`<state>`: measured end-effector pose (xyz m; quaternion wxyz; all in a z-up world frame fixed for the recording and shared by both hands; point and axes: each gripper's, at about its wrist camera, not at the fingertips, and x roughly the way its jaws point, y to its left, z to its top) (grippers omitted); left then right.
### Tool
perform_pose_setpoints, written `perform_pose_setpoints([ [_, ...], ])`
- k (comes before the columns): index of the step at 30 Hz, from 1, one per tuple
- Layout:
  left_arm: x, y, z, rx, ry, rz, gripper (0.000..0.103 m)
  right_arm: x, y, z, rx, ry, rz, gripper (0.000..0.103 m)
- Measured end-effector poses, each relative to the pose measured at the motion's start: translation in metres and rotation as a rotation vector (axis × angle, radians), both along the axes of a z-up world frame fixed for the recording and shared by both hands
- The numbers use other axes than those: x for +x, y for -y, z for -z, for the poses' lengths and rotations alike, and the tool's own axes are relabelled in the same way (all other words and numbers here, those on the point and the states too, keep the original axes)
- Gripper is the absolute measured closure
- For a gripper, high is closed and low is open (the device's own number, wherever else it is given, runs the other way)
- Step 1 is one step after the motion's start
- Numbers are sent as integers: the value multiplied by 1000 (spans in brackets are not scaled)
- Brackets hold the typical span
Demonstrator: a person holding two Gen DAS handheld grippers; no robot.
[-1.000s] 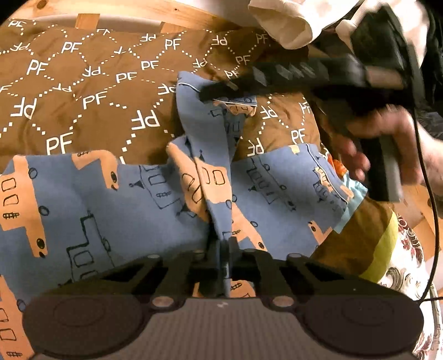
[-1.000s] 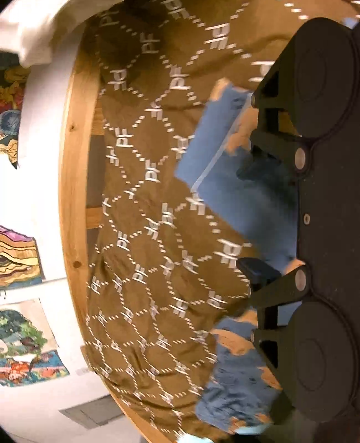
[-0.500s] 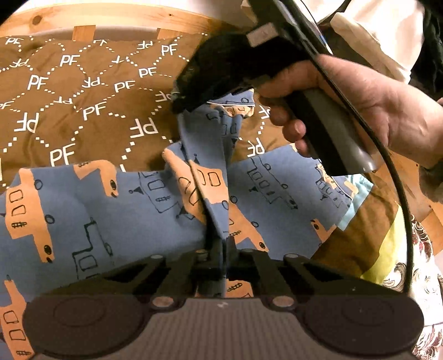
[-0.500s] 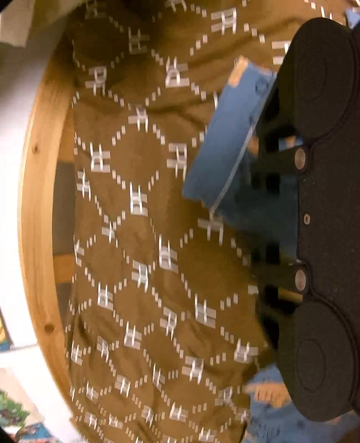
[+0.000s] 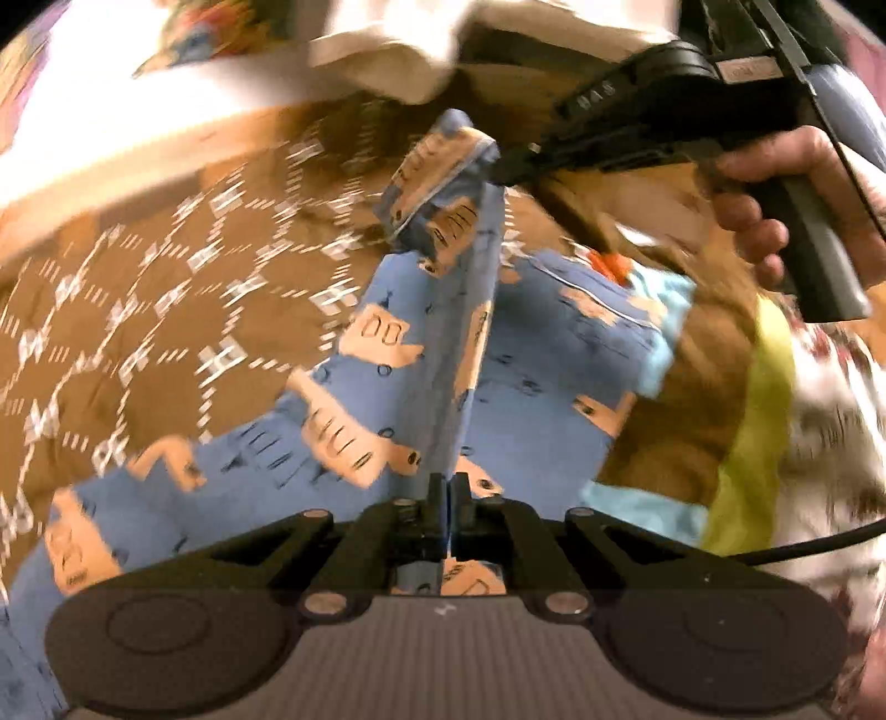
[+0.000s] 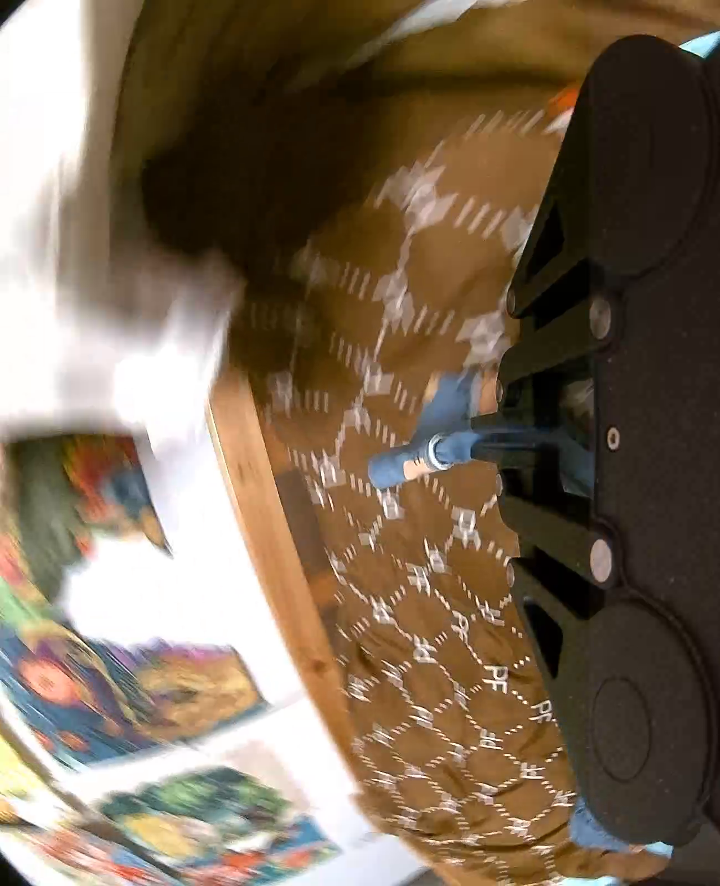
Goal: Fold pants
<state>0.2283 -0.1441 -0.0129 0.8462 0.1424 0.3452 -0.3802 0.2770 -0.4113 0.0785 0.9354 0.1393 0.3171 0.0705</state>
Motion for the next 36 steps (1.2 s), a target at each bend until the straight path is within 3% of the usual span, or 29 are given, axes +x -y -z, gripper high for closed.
perform_pose_setpoints([
  [6,-26,28,21,110,44,142,103,-80,47,46,90,-50,218,103],
  [10,-31,30,33,146,22,190,102,-98,61,80,138,-128,238,103],
  [12,-25,26,35,143,-40,198,98,-102,64,82,134,-125,227,90],
  [16,-6,21,22,127,-114,206,55,-100,66,76,31,-71,144,67],
  [19,23,31,-4,126,-109,196,49,-93,71,79,19,-54,115,59],
  [22,63,58,-31,111,-86,156,42,-84,76,87,56,-57,115,58],
  [26,115,108,-41,75,-43,146,42,-75,79,90,94,-26,137,58],
  [30,150,148,-29,4,-90,137,48,-68,81,92,125,-12,171,58],
  [33,166,164,-14,-30,-178,111,66,-62,80,94,128,-16,188,58],
  [35,168,167,-7,-23,-192,95,94,-60,82,95,137,-14,202,63],
  [36,167,168,-4,-16,-187,92,97,-59,82,95,140,-14,210,69],
])
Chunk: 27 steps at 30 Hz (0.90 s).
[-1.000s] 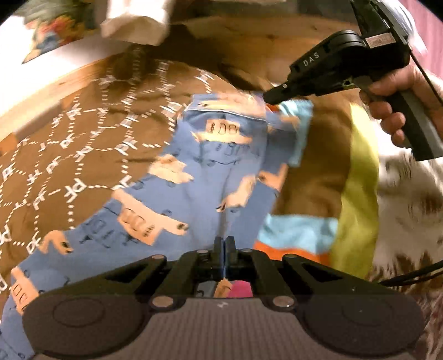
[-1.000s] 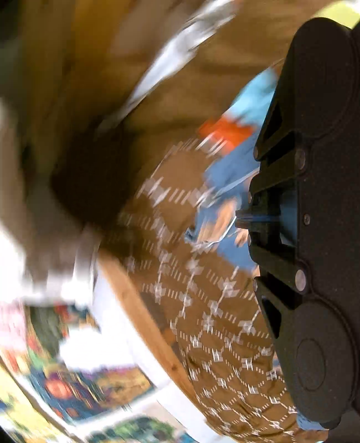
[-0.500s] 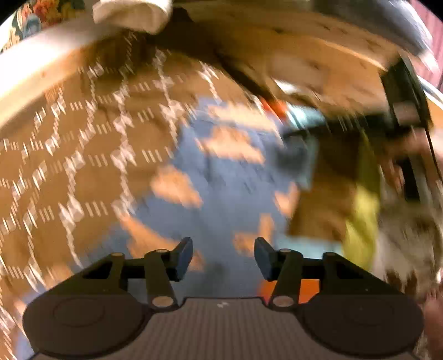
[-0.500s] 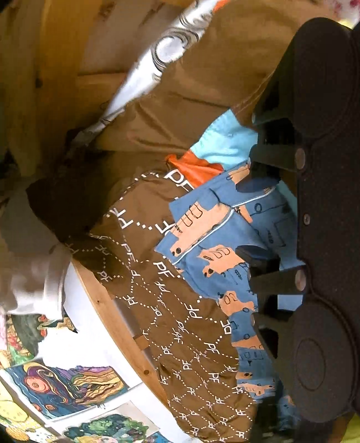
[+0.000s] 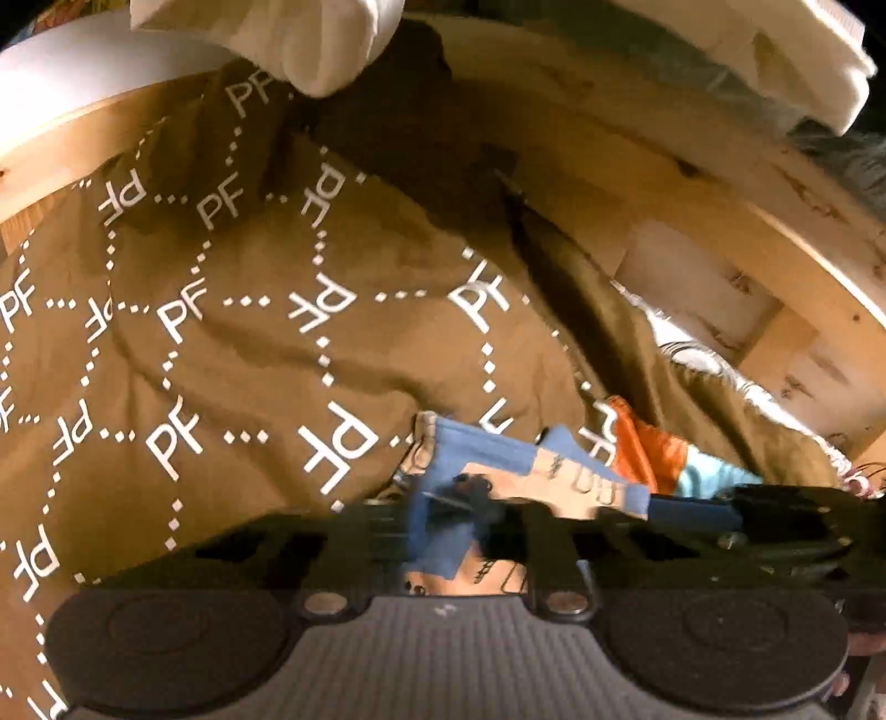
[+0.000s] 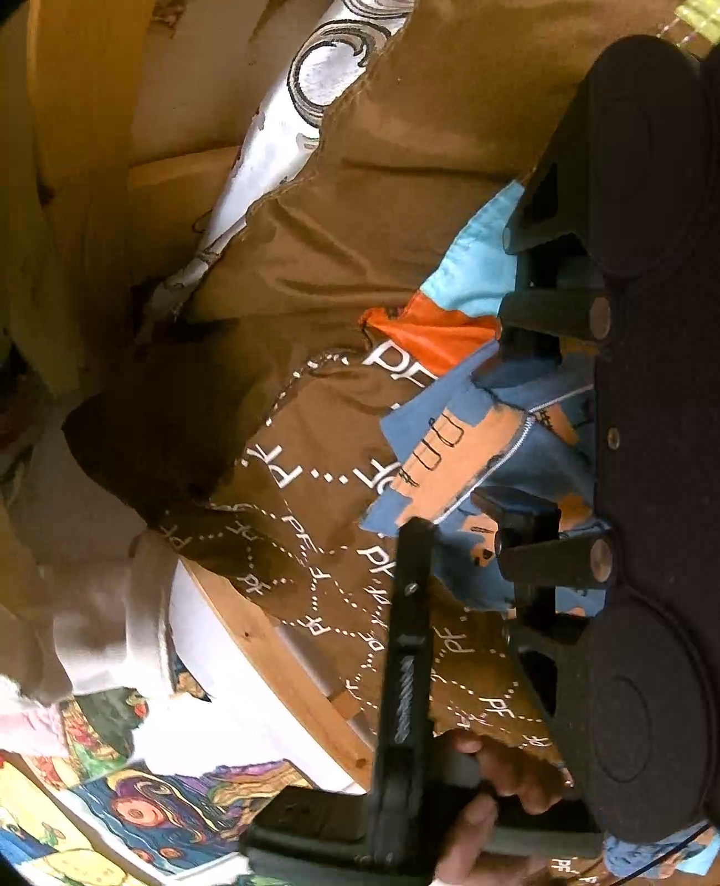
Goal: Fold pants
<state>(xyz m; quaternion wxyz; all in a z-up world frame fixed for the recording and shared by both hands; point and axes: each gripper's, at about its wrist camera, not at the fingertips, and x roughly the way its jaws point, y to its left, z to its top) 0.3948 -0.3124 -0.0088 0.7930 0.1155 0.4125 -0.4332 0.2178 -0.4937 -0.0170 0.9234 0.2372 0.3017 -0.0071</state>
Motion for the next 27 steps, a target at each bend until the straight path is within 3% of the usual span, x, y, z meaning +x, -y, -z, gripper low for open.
perform_pose_setpoints([
  [2,-5,-3,1,-21,1,1,103,1,1,2,2,-3,12,91],
  [7,-20,-7,-8,-44,59,31,103,-9,1,3,-10,46,18,97],
  [12,-26,1,-12,5,160,55,102,-16,-6,-2,-41,66,4,98],
  [15,-18,-1,-10,13,107,46,87,-17,-5,-3,-39,63,7,98],
  [17,-12,-2,-5,19,66,52,67,-19,-4,-2,-43,56,8,98],
  [19,-10,-2,-2,34,77,44,48,-20,-3,0,-46,48,6,98],
  [25,-1,4,6,53,77,44,46,-21,0,5,-46,29,8,100],
  [27,3,7,9,55,52,40,57,-20,1,6,-40,27,4,100],
])
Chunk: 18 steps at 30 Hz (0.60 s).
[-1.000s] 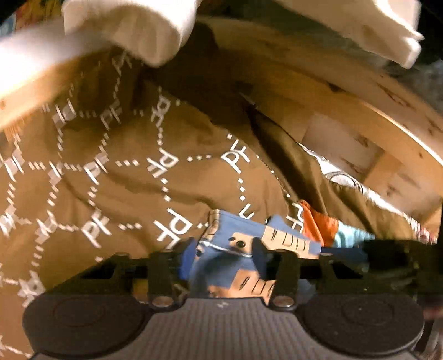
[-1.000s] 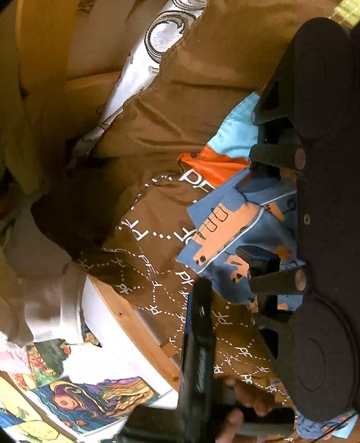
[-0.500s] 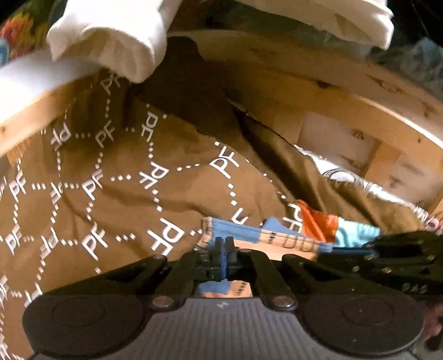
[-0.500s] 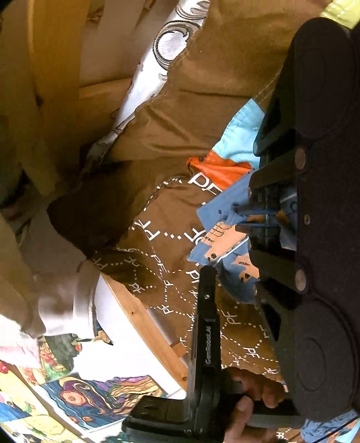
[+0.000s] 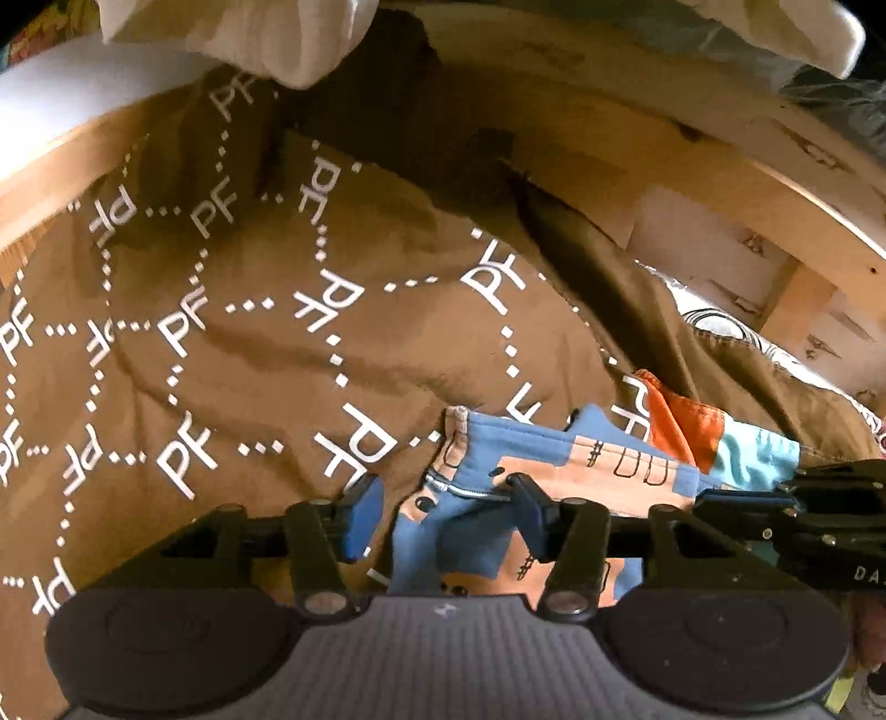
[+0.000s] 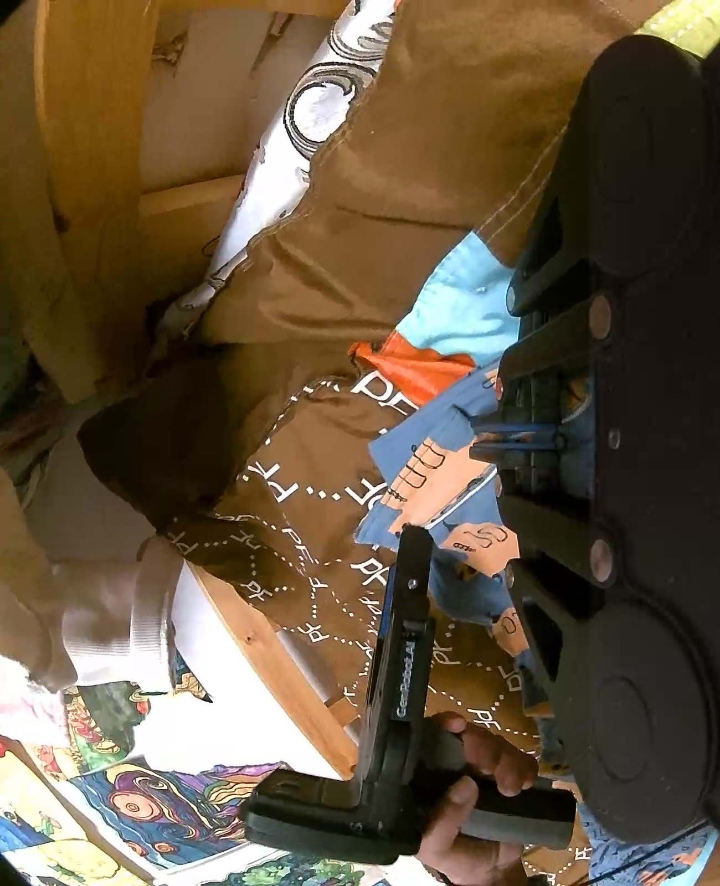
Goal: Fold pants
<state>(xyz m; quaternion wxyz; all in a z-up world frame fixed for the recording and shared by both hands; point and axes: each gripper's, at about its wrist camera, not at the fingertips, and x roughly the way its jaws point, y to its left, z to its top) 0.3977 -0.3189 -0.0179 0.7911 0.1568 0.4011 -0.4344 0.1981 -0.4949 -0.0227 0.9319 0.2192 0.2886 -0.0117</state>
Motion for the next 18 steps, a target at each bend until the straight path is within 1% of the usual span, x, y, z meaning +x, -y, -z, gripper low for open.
perform_pose_setpoints([
  [1,2,1,1,0,-16,-3,71,1,1,0,6,-2,-1,97],
  [2,4,3,2,6,-27,-9,77,1,2,0,17,-4,2,93],
  [3,5,4,2,11,-27,-14,79,1,3,0,33,-6,9,93],
  [4,5,5,3,16,-25,-13,84,1,4,0,47,-8,14,92],
  [7,2,5,3,14,-27,-15,88,3,6,-1,72,-21,27,86],
  [10,-3,7,3,25,-7,-19,90,11,2,-3,63,-28,21,73],
  [11,-4,7,2,29,-1,-19,91,14,1,-4,60,-32,20,71],
  [13,-7,8,0,31,13,-24,92,19,1,-5,70,-32,24,72],
  [14,-8,8,0,30,18,-27,92,20,0,-5,66,-34,29,86],
  [15,-10,7,-1,27,24,-28,93,20,-1,-5,50,-31,31,95],
  [18,-16,5,-5,15,43,-22,93,12,-3,-6,22,-8,27,99],
])
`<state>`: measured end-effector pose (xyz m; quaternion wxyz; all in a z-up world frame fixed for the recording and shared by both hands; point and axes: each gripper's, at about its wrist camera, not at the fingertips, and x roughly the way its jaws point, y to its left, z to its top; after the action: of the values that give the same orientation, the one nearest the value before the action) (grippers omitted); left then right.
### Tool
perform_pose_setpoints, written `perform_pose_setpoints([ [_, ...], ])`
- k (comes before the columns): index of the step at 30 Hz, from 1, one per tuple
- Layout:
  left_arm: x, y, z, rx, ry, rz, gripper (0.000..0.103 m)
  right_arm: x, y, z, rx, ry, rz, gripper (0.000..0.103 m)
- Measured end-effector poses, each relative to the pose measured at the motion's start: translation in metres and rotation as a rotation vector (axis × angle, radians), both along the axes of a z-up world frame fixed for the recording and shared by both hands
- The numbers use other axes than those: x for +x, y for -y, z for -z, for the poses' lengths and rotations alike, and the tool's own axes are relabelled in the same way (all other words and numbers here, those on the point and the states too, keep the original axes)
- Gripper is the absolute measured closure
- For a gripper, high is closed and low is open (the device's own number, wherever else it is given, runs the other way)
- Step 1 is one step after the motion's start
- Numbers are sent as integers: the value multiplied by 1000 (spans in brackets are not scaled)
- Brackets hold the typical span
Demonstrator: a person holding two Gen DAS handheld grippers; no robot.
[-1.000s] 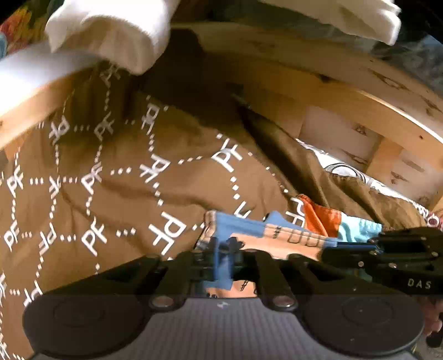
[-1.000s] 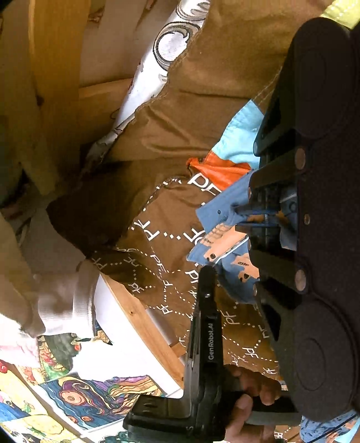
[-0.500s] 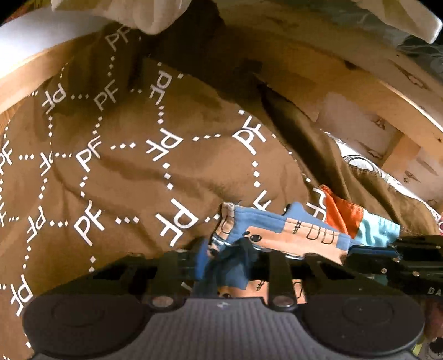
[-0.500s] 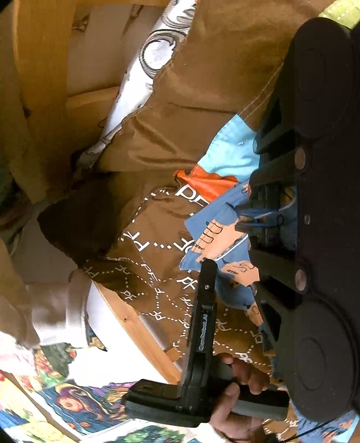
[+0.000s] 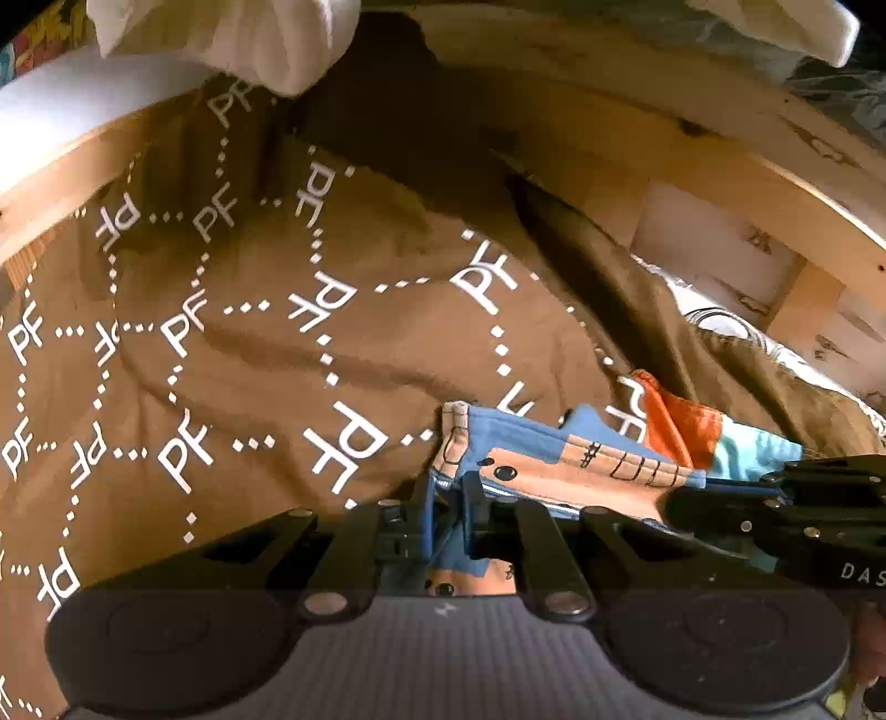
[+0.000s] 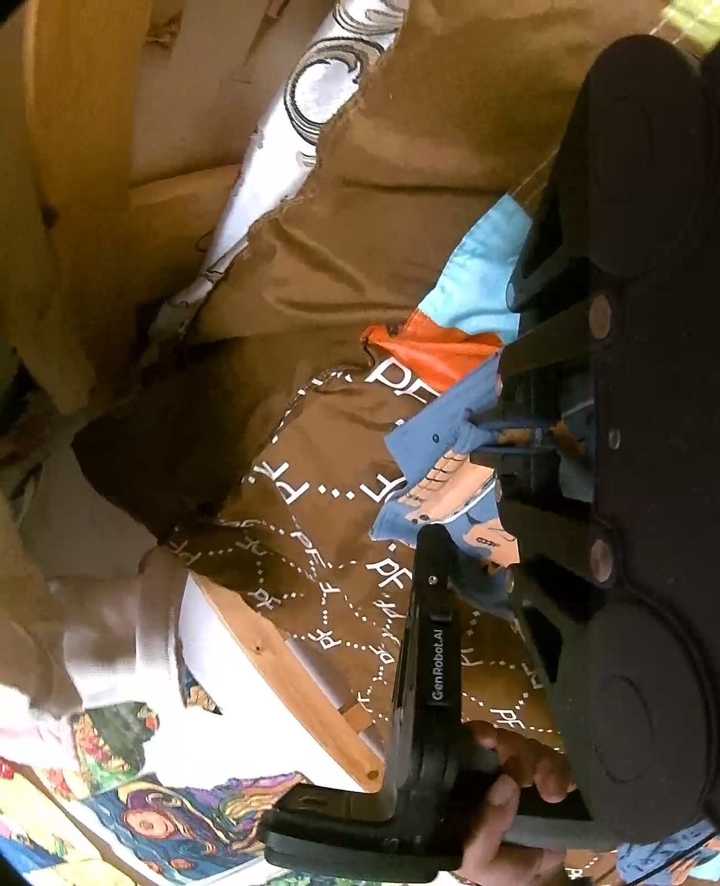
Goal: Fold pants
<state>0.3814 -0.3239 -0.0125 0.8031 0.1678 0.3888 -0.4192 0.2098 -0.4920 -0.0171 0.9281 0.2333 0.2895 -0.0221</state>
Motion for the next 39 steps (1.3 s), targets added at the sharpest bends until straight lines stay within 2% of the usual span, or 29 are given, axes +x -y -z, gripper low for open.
perform_pose_setpoints([
  [6,-18,-1,-18,-40,56,27,94,-21,-6,-13,-45,68,-4,99],
  [11,-37,8,-31,-52,84,99,94,-46,-4,-26,-42,97,22,99],
  [14,-45,22,-22,-8,110,127,93,-56,-2,-24,-23,62,45,99],
  [18,-49,42,1,60,144,111,91,-49,3,-11,-7,-19,71,98],
  [21,-49,45,6,62,154,96,86,-46,3,-9,-48,-30,59,95],
  [23,-48,39,1,53,172,89,63,-49,-2,-12,-112,-15,41,81],
  [25,-43,24,-7,27,194,62,55,-53,-6,-17,-189,23,27,66],
  [28,-34,-15,-20,-3,157,-22,53,-56,-9,-24,-267,84,-4,65],
  [30,-33,-49,-23,10,152,-82,50,-56,-9,-25,-261,115,-69,65],
  [33,-41,-103,-20,45,146,-166,50,-44,-10,-19,-226,83,-208,65],
  [34,-48,-127,-16,52,144,-222,50,-40,-10,-15,-218,66,-238,65],
  [39,-80,-226,9,91,14,-445,50,-30,-9,-5,-289,5,-245,65],
])
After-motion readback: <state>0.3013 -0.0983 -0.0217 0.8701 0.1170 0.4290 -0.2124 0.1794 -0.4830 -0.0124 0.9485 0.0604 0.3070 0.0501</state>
